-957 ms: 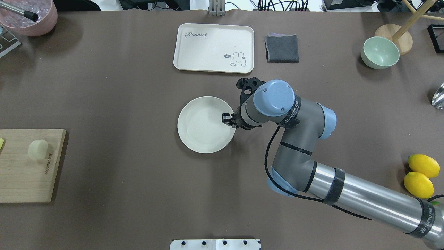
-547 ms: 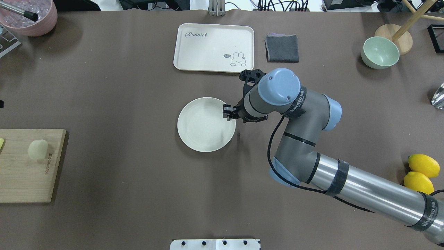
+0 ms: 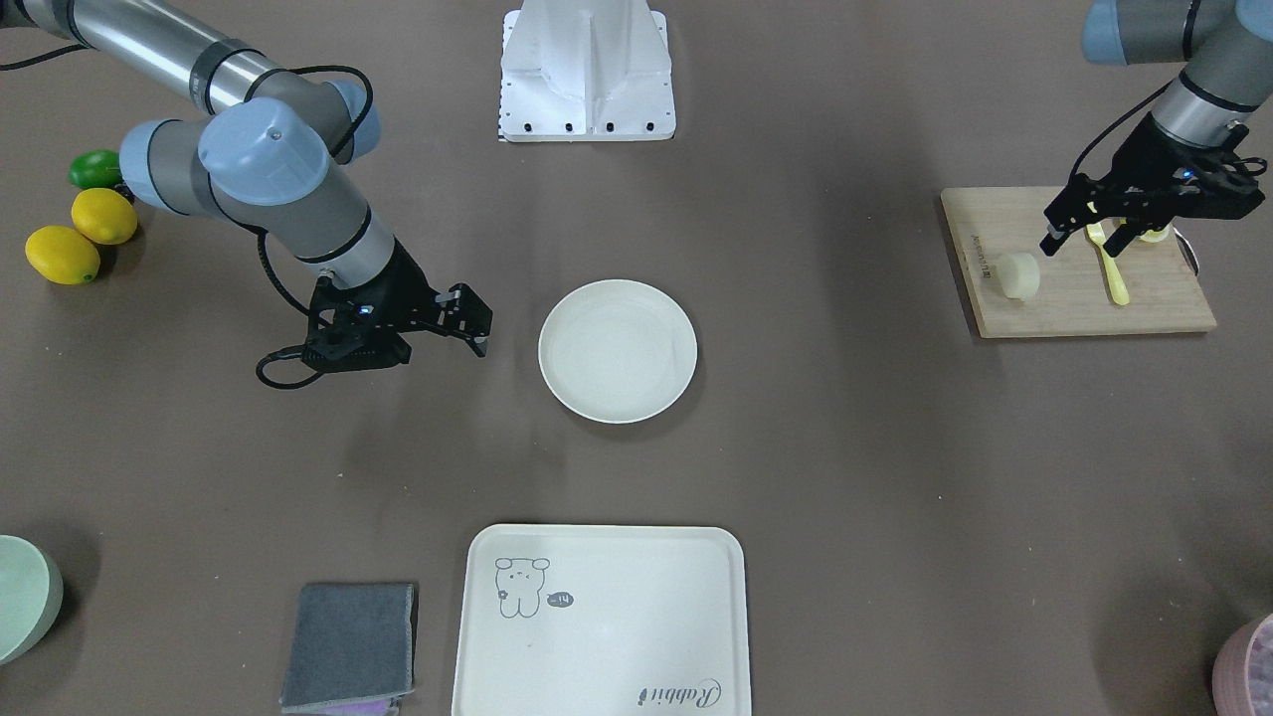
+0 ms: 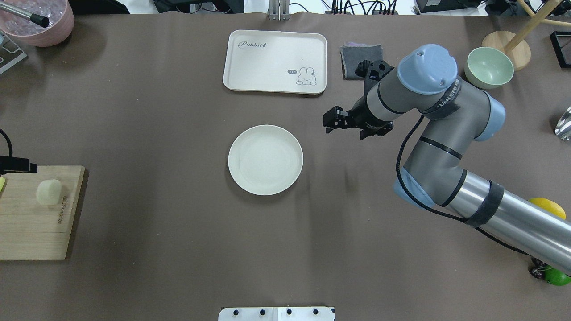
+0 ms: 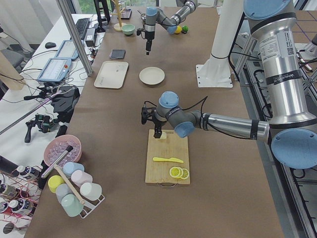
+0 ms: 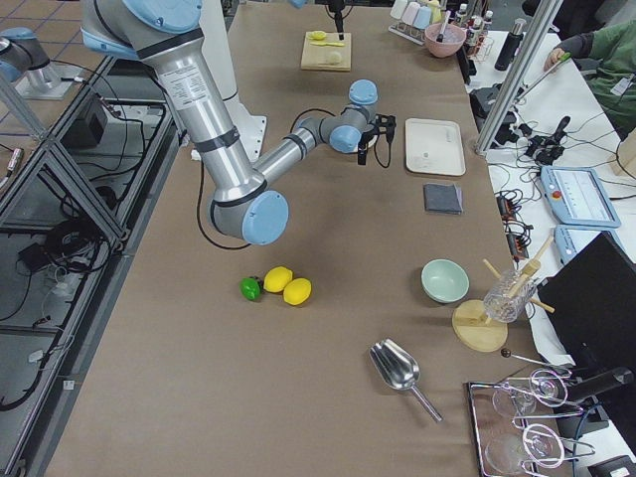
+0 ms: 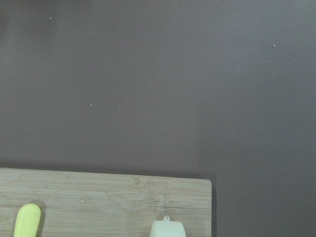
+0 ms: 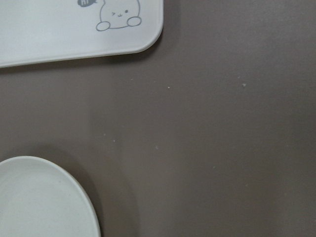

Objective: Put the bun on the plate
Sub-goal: 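Release the plate and withdraw the right gripper while the left gripper reaches for the bun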

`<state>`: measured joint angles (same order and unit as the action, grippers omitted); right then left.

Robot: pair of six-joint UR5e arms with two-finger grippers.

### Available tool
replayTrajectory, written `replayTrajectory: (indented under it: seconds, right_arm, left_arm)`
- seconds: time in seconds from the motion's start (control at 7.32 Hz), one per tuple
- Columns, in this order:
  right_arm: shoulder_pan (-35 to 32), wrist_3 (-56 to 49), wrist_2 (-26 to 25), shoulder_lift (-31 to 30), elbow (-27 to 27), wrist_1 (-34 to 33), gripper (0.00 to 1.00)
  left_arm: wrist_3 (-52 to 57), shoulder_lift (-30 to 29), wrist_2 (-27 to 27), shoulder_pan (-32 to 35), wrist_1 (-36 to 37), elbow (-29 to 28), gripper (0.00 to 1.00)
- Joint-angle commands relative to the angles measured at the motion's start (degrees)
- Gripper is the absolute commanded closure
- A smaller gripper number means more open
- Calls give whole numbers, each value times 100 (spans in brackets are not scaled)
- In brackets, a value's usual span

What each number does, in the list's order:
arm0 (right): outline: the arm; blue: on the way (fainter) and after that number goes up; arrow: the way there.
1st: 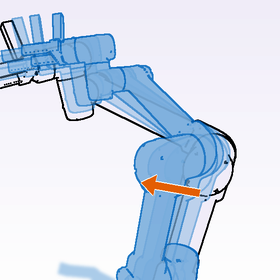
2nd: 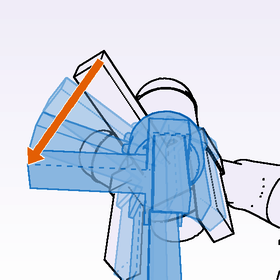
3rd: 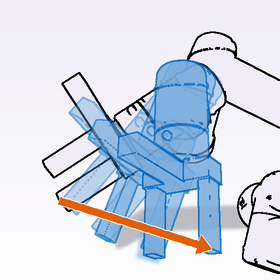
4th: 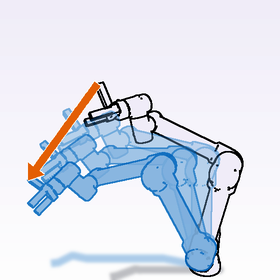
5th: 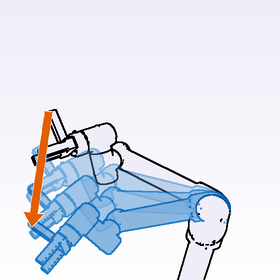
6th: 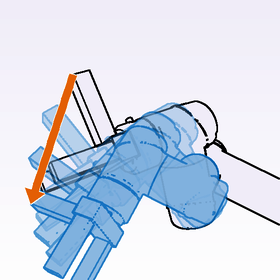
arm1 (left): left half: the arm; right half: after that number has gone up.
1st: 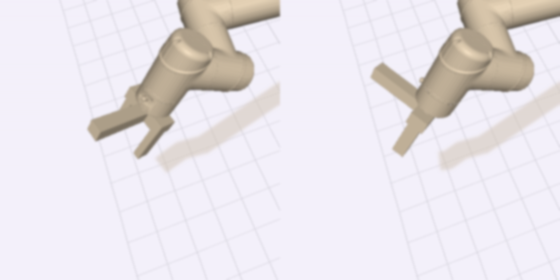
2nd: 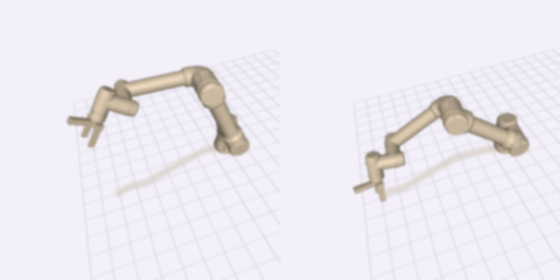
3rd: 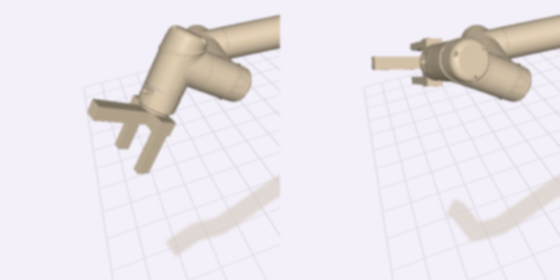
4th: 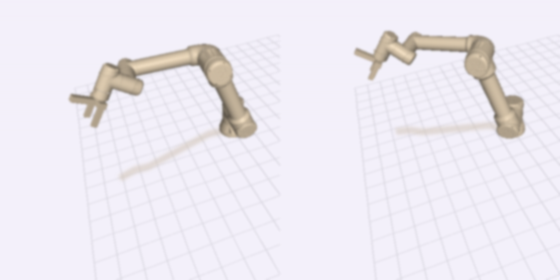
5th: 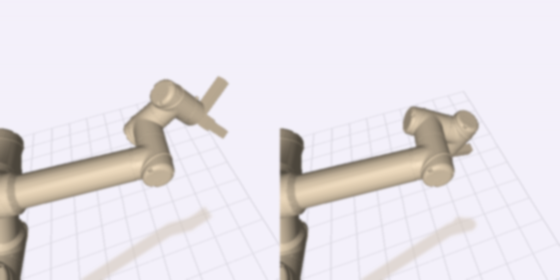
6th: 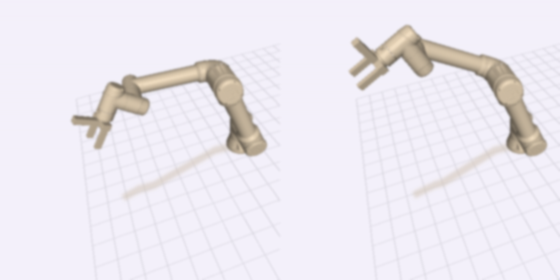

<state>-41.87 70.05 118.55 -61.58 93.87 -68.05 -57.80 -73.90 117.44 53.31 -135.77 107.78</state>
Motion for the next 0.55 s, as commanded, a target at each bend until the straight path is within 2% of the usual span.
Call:
replayTrajectory:
  seconds: [0.0,0.14,0.41]
  right_arm:
    - [-181,-411,10,-475,401,19,0]
    - [-251,-692,2,-713,543,20,0]
    - [-435,-895,-69,-794,545,20,0]
  left_arm:
    - [-38,69,-694,-670,-46,-11,2]
    - [-38,51,-940,-899,-46,-63,3]
    - [-21,-62,-1021,-1059,-28,-213,3]
